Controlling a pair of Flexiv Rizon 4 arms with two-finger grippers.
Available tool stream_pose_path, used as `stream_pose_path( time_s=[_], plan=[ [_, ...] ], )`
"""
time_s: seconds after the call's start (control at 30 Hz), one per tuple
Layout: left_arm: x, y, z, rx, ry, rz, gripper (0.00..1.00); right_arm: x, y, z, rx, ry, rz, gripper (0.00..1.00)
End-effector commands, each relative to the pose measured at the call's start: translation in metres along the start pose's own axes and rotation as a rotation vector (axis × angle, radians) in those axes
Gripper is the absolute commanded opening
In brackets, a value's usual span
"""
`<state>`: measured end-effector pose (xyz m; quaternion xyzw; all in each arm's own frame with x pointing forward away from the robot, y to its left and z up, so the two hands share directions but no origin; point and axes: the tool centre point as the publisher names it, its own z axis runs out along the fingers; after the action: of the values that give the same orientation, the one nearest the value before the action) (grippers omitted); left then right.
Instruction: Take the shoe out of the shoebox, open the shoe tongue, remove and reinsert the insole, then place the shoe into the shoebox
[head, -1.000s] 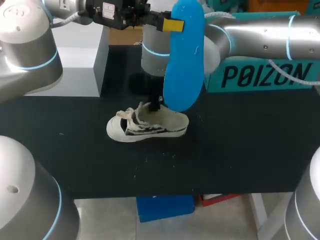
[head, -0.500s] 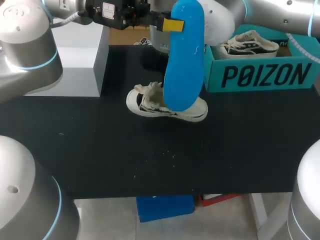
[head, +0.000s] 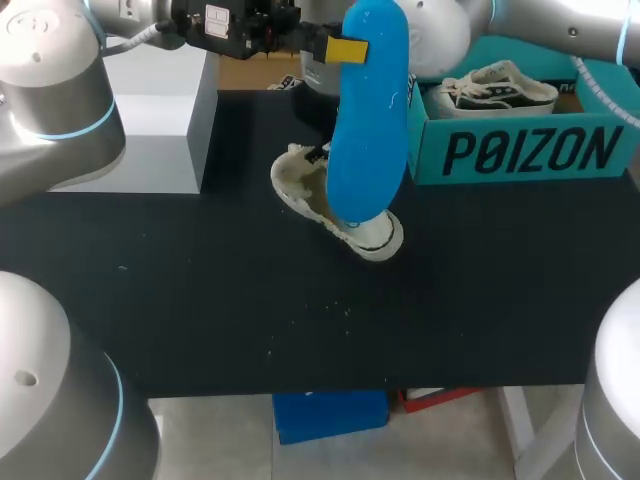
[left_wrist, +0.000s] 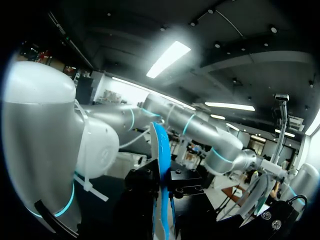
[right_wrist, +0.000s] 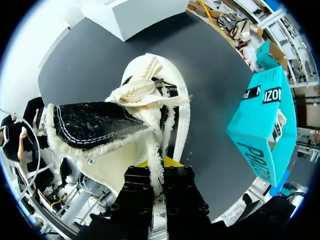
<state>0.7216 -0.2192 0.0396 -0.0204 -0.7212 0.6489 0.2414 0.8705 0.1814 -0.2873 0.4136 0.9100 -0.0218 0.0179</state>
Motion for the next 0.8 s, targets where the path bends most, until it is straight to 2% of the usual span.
stream_pose_path(
  time_s=[0.03, 0.27, 0.53, 0.8],
  plan=[
    [0.0, 0.0, 0.001, 0.0, -0.003, 0.0, 0.0, 0.004, -0.002, 0.003, 0.006, 0.045, 0.746, 0.0],
    [0.0, 0.0, 0.001, 0.0, -0.003, 0.0, 0.0, 0.008, -0.004, 0.011, 0.016, 0.051, 0.858, 0.0],
    [0.0, 0.0, 0.001, 0.0, -0.003, 0.0, 0.0, 0.013, -0.001, 0.027, 0.027, 0.042, 0.861, 0.0],
    [0.0, 0.0, 0.001, 0.0, -0.003, 0.0, 0.0, 0.019, 0.006, 0.052, 0.025, 0.034, 0.86, 0.0]
  ],
)
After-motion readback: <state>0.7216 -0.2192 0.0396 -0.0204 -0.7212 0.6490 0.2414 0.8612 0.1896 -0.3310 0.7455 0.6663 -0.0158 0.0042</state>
